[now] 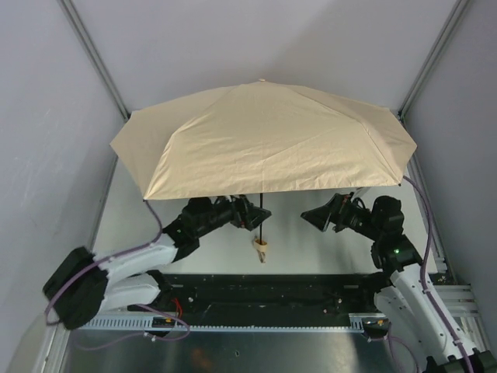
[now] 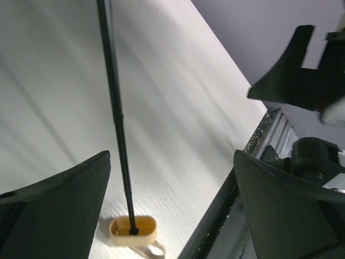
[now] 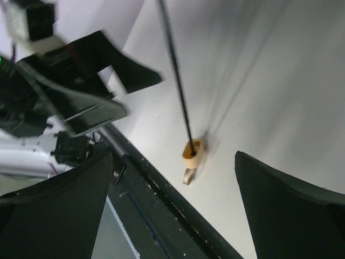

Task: Put away the umbrella

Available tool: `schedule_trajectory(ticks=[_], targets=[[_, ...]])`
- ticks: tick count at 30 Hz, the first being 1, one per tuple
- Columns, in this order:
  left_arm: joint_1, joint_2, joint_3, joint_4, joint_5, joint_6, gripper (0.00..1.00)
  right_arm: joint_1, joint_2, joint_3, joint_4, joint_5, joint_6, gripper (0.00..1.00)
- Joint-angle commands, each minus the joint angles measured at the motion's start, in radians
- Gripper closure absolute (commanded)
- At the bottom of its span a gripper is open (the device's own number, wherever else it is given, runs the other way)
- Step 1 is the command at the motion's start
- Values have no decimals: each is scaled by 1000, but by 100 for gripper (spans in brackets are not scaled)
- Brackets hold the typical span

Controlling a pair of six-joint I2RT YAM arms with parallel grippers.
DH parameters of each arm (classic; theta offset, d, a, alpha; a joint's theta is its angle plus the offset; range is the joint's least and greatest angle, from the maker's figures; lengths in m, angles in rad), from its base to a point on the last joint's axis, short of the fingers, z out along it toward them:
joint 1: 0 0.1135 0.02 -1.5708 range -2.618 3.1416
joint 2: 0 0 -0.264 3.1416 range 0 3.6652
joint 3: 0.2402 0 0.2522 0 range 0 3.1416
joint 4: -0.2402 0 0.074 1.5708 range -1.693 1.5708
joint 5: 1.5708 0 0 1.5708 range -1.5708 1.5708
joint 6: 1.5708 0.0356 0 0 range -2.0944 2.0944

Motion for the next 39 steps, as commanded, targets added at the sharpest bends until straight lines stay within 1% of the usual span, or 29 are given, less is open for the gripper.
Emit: schedule_trajectory(ticks=[1,3,6,8,10,12,13,15,17,19,21,23,25,27,28,29,30,31,33,34,35,36,39], targets=[[-40,159,122,195,-25,54,1,137,-14,4,88,42,-32,1],[-49,229,154,221,-21,51,1,208,-16,5,86,130,-31,1],[-52,321,184,239,-65,60,1,281,-3,13,73,253,-29,1],[-52,375,195,255,-90,70,5,308,25,27,60,319,-26,2],[-52,422,207,261,-112,71,13,322,59,49,46,364,-28,4],[-52,440,206,265,-134,56,19,327,88,83,17,395,-35,6],[-53,435,196,267,-153,51,20,328,95,100,-5,416,-36,6],[-54,411,157,271,-221,33,20,329,99,124,-41,455,-39,7],[-53,400,134,279,-263,25,14,329,94,135,-63,492,-35,7],[-44,429,155,284,-224,23,9,329,94,139,-63,518,-18,9],[-41,475,195,286,-178,22,7,327,104,144,-58,531,9,9],[-40,524,232,288,-161,15,6,319,130,165,-53,508,23,8],[-39,564,261,294,-164,14,9,309,163,197,-56,480,32,8],[-39,595,288,301,-159,21,16,293,192,218,-43,450,44,8],[-39,606,303,303,-154,26,22,282,205,222,-26,425,53,8],[-38,616,316,303,-146,31,29,267,219,225,-2,396,67,8],[-37,622,327,304,-135,38,39,251,230,227,24,362,85,9],[-35,624,337,304,-120,45,50,233,243,227,61,325,105,10],[-28,607,344,303,-73,42,77,212,260,229,131,288,140,11],[-25,591,341,303,-45,34,88,206,268,233,160,280,161,12],[-24,569,336,303,-9,16,94,201,279,237,186,272,179,12],[-23,544,330,304,34,-11,97,199,291,244,214,265,201,13],[-25,472,328,310,204,-106,100,199,342,265,323,238,290,15]])
